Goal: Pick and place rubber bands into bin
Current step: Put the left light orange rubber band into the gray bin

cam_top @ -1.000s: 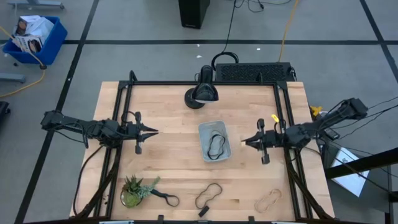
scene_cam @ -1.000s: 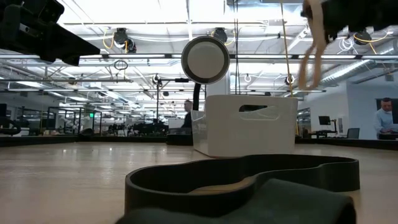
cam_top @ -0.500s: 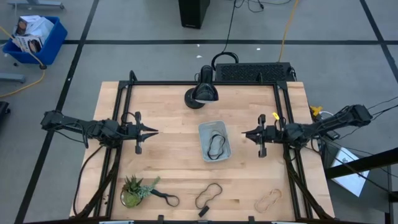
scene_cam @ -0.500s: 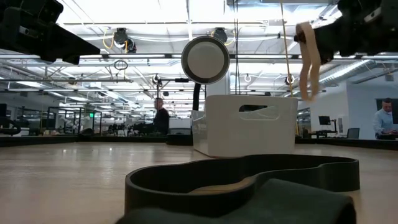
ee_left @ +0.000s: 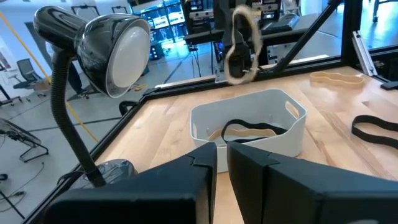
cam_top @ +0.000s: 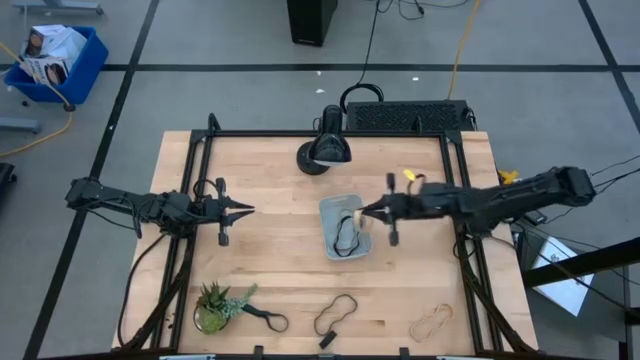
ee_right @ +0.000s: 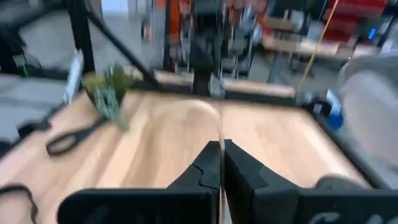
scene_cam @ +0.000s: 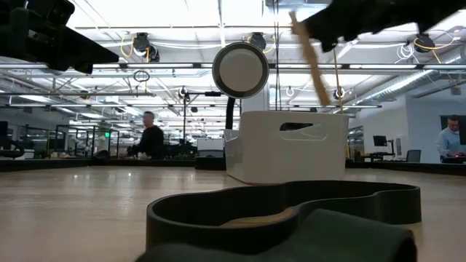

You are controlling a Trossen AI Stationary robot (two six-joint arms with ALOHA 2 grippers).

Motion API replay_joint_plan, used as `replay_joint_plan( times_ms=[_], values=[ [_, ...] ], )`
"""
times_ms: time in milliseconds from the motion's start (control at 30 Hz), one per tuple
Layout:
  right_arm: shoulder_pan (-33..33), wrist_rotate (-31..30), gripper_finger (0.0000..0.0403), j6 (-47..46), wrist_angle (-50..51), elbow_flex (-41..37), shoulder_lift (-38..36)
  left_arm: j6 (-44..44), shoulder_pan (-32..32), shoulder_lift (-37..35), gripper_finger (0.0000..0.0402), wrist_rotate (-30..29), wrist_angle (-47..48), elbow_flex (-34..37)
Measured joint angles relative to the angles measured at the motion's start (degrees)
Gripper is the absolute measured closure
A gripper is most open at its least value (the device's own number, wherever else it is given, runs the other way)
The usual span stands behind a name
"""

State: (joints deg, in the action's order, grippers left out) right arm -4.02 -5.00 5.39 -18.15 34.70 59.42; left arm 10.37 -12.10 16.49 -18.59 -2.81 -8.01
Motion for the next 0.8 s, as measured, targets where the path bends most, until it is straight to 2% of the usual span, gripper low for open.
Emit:
replay_joint_plan(
  times_ms=[133, 267, 400, 600, 700, 800],
  values=[
    [2.3, 1.2, 0.0403, -1.0, 6.9, 6.7, 8.6, 0.0, 0.0, 0.0, 0.0355, 0.0, 0.1, 0.0],
    [4.3, 6.1, 0.0403, -2.4, 9.6, 10.1, 14.7, -0.1, 0.0, 0.0, 0.0355, 0.0, 0.6, 0.0],
    [5.4, 8.3, 0.0403, -4.1, 11.9, 10.9, 18.1, -0.2, 0.0, 0.0, 0.0355, 0.0, 1.2, 0.0],
    [6.3, 8.0, 0.0399, -6.0, 16.6, 10.9, 21.0, 0.0, 0.0, 0.0, 0.0355, 0.0, 1.4, 0.0],
    [6.3, 8.0, 0.0372, -5.9, 16.9, 10.9, 21.9, 0.0, 0.0, 0.0, 0.0355, 0.0, 1.4, 0.0],
    [6.3, 8.0, 0.0324, -6.2, 16.1, 10.9, 22.1, 0.0, 0.0, 0.0, 0.0355, 0.0, 1.4, 0.0]
  ],
)
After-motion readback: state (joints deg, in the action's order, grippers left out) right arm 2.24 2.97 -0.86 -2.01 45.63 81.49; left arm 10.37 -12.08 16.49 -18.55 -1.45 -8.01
